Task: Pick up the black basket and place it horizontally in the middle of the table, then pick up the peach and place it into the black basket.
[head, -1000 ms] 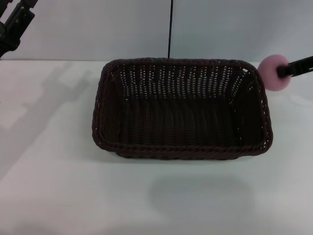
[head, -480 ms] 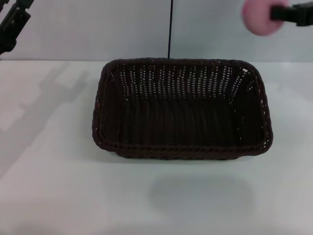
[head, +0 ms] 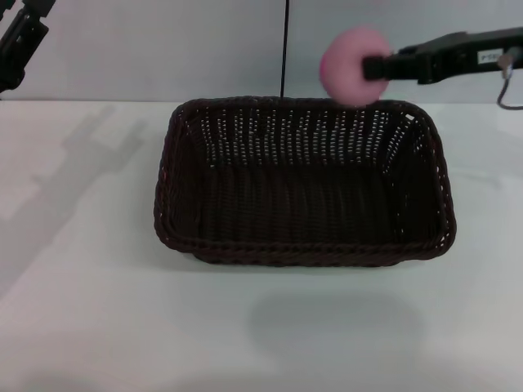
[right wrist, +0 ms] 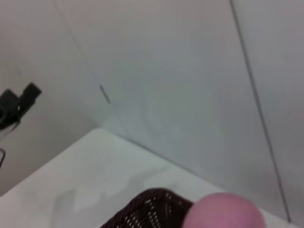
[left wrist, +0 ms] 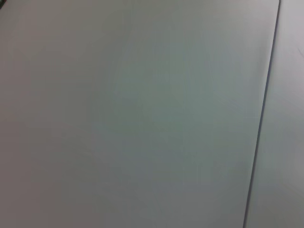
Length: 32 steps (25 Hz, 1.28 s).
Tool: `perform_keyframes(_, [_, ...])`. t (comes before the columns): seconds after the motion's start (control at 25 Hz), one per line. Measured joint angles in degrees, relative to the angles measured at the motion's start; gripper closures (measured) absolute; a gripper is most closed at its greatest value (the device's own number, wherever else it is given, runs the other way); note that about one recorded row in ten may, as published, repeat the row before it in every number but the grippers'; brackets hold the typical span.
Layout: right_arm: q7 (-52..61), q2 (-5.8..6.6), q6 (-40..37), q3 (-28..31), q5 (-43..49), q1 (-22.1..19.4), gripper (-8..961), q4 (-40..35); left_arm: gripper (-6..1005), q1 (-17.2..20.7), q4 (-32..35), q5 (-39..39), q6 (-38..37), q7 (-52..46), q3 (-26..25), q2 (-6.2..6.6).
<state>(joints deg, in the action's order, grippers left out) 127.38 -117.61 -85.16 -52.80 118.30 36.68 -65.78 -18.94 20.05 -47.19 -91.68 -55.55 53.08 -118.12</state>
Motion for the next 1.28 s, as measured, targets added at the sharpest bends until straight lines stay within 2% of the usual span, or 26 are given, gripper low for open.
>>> perform_keyframes(0.08, [-0.48, 0.00, -0.24, -0.08, 0.80, 0.82, 797, 1.30, 306, 0.05, -0.01, 0.00, 0.00, 0.00, 0.00, 0.00])
perform_keyframes(0.32, [-0.99, -0.01, -0.44, -0.44, 1.31, 1.23, 667, 2.50, 306, 0.42, -0.03, 0.00, -0.15, 0.00, 0.00, 0.00])
perform_keyframes(0.68, [-1.67, -0.13, -0.50, 0.67, 1.08, -0.24, 469, 2.40, 306, 0.51, -0.80, 0.00, -0.88, 0.00, -0.09, 0.00])
perform_keyframes(0.84, [-3.34, -0.43, -0.45, 3.03, -0.45, -1.61, 469, 2.15, 307, 0.64, -0.80, 0.00, -1.03, 0.00, -0.09, 0.00])
perform_keyframes(0.92, [-6.10, -0.58, -0.43, 4.99, -3.29, -3.16, 469, 2.46, 307, 0.81, -0.80, 0.00, -1.08, 0.00, -0.19, 0.00])
perform_keyframes(1.08, [-18.11, -1.15, 0.08, 7.18, -15.40, -8.81, 469, 4.87, 307, 1.27, -0.80, 0.00, -1.17, 0.05, -1.13, 0.00])
perform_keyframes(1.16, [-26.50, -1.21, 0.39, 8.61, -22.91, -11.53, 469, 8.79, 307, 1.54, -0.80, 0.00, -1.21, 0.13, -1.83, 0.00])
perform_keyframes(1.28, [-40.46, -1.15, 0.38, 13.74, -34.48, -14.63, 468, 18.66, 307, 2.43, -0.80, 0.05, -1.42, 0.25, -5.39, 0.05])
